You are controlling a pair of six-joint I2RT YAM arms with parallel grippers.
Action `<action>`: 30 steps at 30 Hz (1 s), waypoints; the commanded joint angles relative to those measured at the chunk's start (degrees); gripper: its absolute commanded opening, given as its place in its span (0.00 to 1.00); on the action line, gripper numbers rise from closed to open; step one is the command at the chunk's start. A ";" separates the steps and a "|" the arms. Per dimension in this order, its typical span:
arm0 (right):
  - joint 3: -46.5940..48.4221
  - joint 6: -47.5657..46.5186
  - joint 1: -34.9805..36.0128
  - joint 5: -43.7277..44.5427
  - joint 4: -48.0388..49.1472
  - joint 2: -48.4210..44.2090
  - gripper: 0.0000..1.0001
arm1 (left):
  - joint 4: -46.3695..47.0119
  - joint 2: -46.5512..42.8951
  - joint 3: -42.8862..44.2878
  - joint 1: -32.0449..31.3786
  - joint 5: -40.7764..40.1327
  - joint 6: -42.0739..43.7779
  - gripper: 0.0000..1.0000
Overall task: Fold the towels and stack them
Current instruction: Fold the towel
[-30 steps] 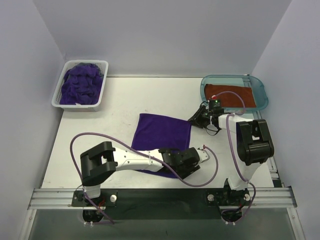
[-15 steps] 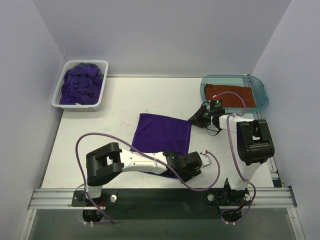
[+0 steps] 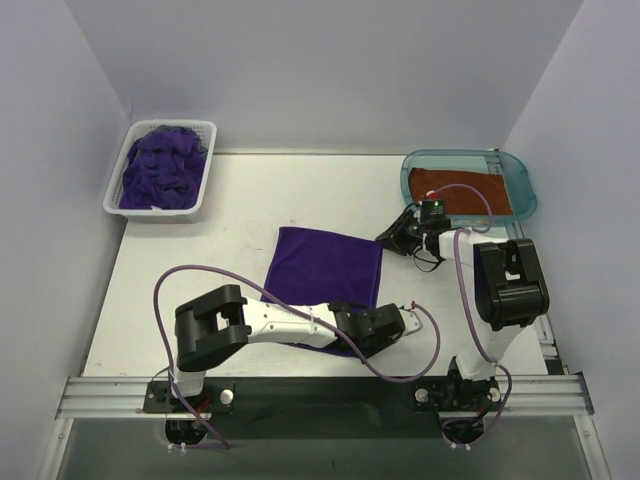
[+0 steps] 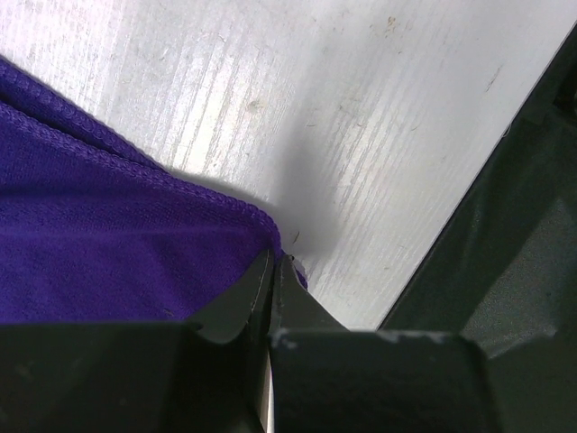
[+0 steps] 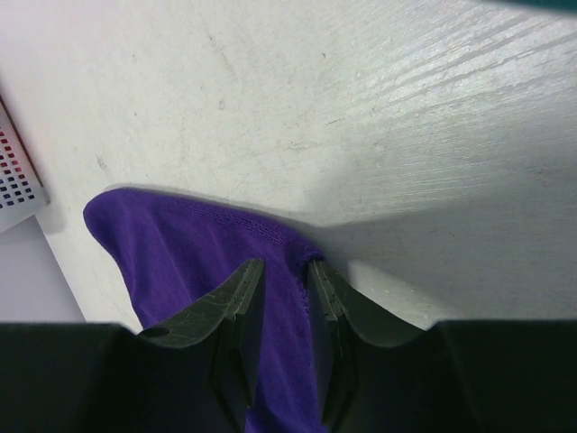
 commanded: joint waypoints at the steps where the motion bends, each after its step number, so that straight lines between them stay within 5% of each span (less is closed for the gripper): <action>1: -1.19 1.95 -0.43 -1.27 -1.33 0.99 0.26 | -0.60 -2.35 0.31 -0.14 0.28 -0.81 0.03; 30: -4.80 3.80 -1.14 -2.94 0.43 0.81 0.27 | -0.77 -5.52 -1.71 0.65 -0.25 -4.85 0.03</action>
